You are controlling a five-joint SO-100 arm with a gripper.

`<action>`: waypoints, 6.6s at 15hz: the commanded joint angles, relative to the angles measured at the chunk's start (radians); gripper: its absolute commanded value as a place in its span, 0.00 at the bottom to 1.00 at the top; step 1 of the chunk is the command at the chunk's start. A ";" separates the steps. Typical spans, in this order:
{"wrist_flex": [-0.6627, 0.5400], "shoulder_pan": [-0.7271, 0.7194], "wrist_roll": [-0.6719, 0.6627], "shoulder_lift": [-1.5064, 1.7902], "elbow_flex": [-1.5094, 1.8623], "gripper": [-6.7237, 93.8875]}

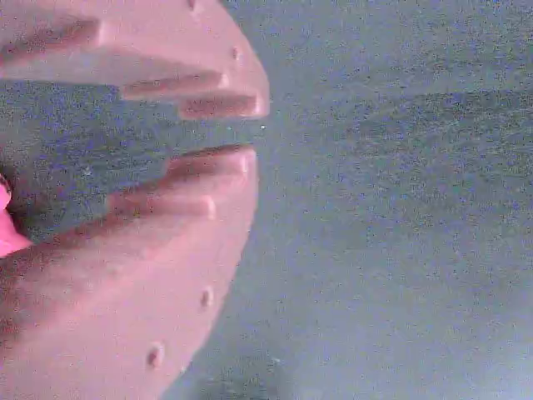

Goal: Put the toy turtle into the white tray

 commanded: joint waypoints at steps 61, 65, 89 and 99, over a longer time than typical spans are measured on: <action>0.256 0.827 -0.233 -2.128 -1.747 0.76; 0.267 0.828 -0.196 -2.215 -1.818 0.76; 0.270 0.744 -0.118 -1.792 -1.678 0.07; 0.319 0.057 0.176 -1.457 -1.595 0.07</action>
